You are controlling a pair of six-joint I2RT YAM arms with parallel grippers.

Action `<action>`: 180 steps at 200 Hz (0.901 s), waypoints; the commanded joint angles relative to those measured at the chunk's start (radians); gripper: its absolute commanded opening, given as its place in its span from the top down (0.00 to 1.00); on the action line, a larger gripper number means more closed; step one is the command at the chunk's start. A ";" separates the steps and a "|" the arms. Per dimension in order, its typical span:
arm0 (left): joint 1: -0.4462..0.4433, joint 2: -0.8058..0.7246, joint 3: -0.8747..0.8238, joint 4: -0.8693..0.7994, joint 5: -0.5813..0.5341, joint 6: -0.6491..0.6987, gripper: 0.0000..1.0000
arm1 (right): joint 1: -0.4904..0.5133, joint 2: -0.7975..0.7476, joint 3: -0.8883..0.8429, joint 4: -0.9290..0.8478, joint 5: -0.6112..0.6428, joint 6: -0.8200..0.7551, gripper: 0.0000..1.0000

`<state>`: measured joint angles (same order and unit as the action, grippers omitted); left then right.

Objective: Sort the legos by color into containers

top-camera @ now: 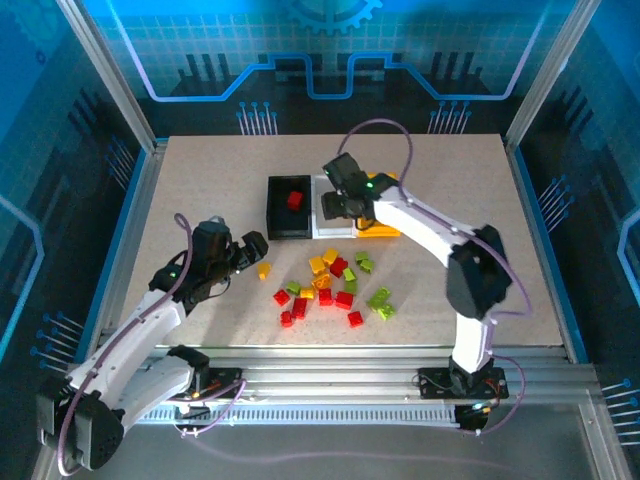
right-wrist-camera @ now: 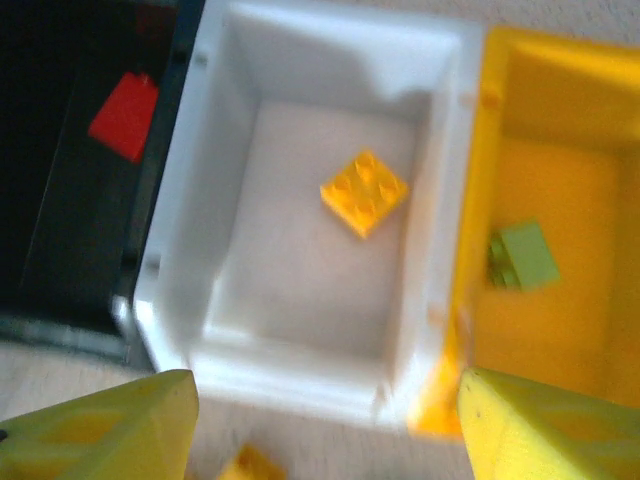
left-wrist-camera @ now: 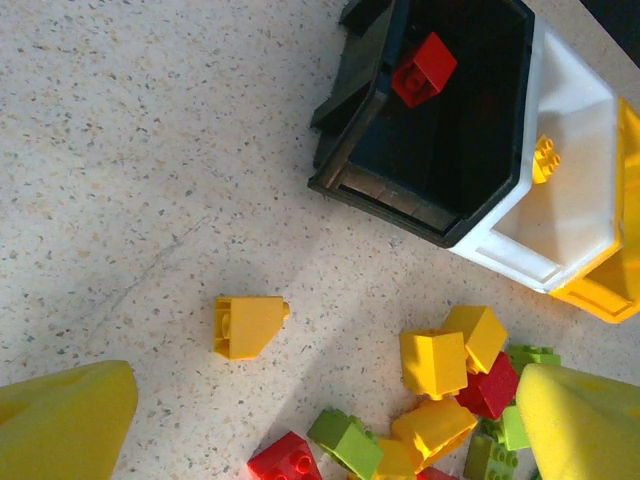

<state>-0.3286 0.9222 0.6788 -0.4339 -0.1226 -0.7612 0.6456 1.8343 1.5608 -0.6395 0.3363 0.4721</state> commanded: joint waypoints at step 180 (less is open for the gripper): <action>0.031 0.050 -0.046 0.078 0.082 -0.024 0.01 | -0.011 -0.083 -0.488 0.092 -0.017 0.352 0.37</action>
<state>-0.3073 0.9825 0.6437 -0.3679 -0.0612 -0.7734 0.6506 1.7222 1.0935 -0.5541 0.3035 0.7612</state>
